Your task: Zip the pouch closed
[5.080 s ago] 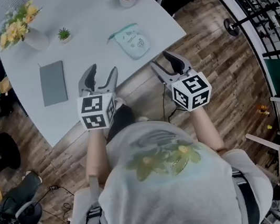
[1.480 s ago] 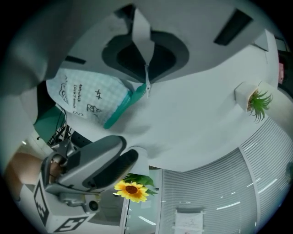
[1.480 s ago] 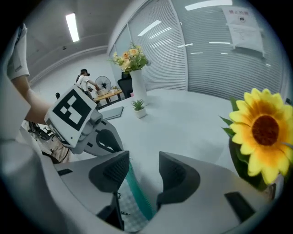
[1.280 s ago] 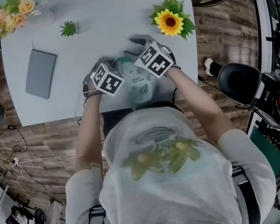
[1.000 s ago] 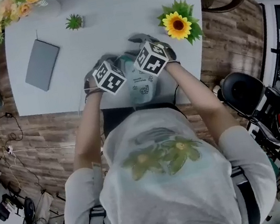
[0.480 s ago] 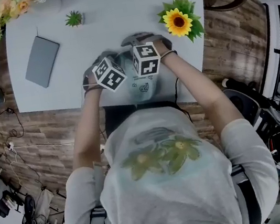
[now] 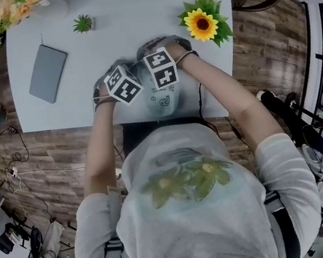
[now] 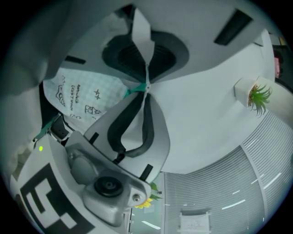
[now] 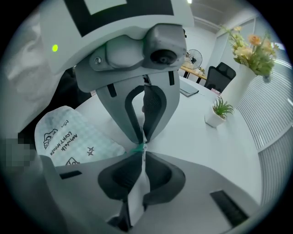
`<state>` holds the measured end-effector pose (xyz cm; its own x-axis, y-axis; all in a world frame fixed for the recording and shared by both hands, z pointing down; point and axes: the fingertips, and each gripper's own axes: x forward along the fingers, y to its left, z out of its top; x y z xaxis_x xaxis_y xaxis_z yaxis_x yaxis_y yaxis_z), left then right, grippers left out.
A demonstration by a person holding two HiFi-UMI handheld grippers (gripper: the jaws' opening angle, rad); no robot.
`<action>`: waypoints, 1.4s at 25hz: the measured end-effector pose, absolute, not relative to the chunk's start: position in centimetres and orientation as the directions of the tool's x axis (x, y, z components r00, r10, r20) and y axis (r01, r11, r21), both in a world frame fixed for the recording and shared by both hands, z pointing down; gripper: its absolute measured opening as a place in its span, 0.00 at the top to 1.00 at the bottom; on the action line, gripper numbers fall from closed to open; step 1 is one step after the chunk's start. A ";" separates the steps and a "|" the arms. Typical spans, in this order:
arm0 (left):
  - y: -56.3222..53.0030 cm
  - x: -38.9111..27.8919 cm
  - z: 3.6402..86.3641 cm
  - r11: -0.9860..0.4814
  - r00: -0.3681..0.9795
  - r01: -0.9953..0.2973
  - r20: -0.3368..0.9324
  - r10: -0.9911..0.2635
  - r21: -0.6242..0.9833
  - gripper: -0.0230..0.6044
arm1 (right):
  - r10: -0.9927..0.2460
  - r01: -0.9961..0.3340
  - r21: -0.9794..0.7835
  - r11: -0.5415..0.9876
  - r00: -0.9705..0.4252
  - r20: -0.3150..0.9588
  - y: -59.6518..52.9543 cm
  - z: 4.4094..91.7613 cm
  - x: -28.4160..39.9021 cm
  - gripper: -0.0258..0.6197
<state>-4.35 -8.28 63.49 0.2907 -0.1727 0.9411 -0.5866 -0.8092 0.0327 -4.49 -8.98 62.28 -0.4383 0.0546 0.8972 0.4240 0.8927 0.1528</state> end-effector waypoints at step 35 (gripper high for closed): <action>-8.8 -4.6 63.8 -0.632 0.305 -0.767 0.930 -0.204 0.112 0.92 | -0.008 0.318 0.198 0.927 -0.512 0.859 -8.9 61.7 -2.8 0.93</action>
